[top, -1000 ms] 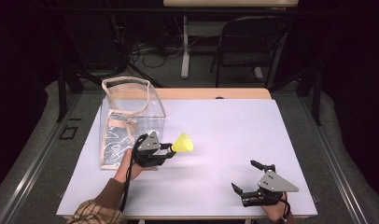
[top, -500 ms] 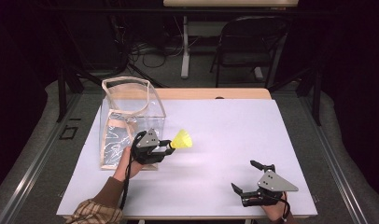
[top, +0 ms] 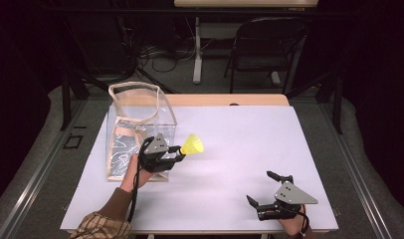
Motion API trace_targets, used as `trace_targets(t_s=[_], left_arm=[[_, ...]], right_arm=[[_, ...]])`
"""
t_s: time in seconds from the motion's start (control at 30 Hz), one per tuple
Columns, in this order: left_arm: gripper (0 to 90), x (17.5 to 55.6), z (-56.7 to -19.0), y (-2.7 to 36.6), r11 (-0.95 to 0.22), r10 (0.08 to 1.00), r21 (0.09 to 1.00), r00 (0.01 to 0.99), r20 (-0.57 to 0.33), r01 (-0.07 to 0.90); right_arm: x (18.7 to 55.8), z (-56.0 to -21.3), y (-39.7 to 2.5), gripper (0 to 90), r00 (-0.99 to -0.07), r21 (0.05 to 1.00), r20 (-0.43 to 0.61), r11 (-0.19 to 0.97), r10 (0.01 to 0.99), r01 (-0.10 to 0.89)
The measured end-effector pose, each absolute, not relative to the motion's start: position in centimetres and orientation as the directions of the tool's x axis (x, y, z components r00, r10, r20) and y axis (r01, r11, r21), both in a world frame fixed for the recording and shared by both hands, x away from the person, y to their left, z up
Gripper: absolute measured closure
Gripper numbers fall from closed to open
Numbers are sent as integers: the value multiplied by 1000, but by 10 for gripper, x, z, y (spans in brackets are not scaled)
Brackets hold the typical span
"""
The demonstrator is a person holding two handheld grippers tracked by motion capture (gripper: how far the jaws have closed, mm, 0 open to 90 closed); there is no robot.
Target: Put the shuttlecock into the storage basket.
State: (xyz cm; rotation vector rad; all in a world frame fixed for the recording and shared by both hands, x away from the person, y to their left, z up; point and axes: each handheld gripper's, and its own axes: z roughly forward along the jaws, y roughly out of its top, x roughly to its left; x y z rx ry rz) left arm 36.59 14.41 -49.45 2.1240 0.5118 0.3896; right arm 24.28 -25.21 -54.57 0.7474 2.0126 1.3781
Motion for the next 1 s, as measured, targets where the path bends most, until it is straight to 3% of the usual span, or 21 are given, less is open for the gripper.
trace_targets(t_s=[1.0], left_arm=[[637,369,-480,152,-485,546,844,833,86,231]], right_arm=[[244,-546,-252,0,-674,941,-149,313,723,128]])
